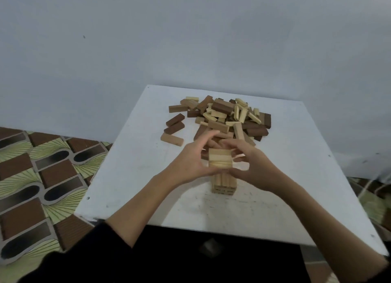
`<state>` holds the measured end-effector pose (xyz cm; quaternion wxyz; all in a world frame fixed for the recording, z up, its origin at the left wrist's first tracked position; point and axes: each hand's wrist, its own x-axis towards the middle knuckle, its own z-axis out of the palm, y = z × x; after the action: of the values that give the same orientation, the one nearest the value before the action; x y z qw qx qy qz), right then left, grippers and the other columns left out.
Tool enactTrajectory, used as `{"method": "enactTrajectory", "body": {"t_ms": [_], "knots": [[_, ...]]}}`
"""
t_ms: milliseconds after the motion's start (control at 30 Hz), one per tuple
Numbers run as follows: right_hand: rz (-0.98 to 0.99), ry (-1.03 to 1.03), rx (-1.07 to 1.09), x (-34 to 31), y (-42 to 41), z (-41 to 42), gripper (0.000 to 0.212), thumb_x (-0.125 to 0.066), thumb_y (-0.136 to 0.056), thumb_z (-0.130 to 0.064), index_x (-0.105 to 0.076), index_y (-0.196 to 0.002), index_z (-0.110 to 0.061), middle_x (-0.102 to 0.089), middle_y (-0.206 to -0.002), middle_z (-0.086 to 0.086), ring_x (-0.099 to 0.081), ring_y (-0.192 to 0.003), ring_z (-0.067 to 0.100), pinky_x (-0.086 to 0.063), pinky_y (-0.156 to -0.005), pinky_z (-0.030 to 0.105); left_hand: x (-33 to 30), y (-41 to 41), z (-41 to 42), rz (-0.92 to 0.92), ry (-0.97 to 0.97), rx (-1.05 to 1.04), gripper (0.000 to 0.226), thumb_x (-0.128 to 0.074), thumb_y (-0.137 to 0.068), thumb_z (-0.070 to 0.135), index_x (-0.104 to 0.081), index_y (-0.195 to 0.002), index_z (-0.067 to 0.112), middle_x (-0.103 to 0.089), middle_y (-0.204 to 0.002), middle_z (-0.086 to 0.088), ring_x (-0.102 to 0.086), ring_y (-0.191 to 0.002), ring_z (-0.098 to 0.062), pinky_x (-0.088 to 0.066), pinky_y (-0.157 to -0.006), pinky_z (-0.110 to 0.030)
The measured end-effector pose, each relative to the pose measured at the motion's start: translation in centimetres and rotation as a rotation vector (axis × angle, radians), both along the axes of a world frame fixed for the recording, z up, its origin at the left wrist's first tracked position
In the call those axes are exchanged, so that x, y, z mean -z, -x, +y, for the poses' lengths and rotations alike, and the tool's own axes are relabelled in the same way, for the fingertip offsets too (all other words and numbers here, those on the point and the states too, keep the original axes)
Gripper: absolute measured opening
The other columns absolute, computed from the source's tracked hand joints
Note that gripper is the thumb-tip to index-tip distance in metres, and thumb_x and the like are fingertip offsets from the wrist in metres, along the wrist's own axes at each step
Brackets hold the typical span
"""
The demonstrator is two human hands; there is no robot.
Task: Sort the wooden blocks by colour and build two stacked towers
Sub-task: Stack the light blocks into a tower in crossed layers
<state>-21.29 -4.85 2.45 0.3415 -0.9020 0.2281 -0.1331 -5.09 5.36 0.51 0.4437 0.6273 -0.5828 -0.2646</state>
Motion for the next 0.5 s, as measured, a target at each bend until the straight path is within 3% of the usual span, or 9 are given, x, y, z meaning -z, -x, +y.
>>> {"method": "enactTrajectory", "body": {"t_ms": [167,333,500], "knots": [[0.021,-0.012,0.05,1.9,2.4,0.2,0.07,-0.075,-0.077,-0.019,-0.041,-0.138,-0.025,-0.054,-0.122,-0.01,-0.047,-0.11,0.005,-0.037,-0.091,0.014,1.1,1.8,-0.1,0.023,-0.078,0.044,0.083,-0.083,-0.071,0.024,-0.037,-0.14,0.024,-0.061,-0.113,0.006,-0.056,-0.107,-0.003,-0.043,-0.095,-0.017],[0.019,-0.025,0.054,2.8,2.8,0.3,0.07,-0.076,-0.077,-0.018,-0.041,-0.137,-0.024,-0.053,-0.121,-0.008,-0.046,-0.114,0.011,-0.039,-0.097,0.025,1.9,2.1,-0.3,-0.011,-0.102,0.063,0.086,-0.084,-0.07,0.021,-0.036,-0.141,0.022,-0.061,-0.115,0.004,-0.056,-0.11,-0.006,-0.043,-0.099,-0.023],[0.031,-0.025,0.039,3.2,2.8,0.3,0.066,-0.074,-0.078,-0.015,-0.041,-0.135,-0.024,-0.049,-0.115,-0.014,-0.044,-0.114,0.008,-0.032,-0.094,0.016,2.5,2.1,-0.3,-0.023,-0.125,0.058,0.088,-0.085,-0.069,0.021,-0.034,-0.141,0.023,-0.059,-0.118,0.004,-0.054,-0.114,-0.005,-0.039,-0.101,-0.016]]}}
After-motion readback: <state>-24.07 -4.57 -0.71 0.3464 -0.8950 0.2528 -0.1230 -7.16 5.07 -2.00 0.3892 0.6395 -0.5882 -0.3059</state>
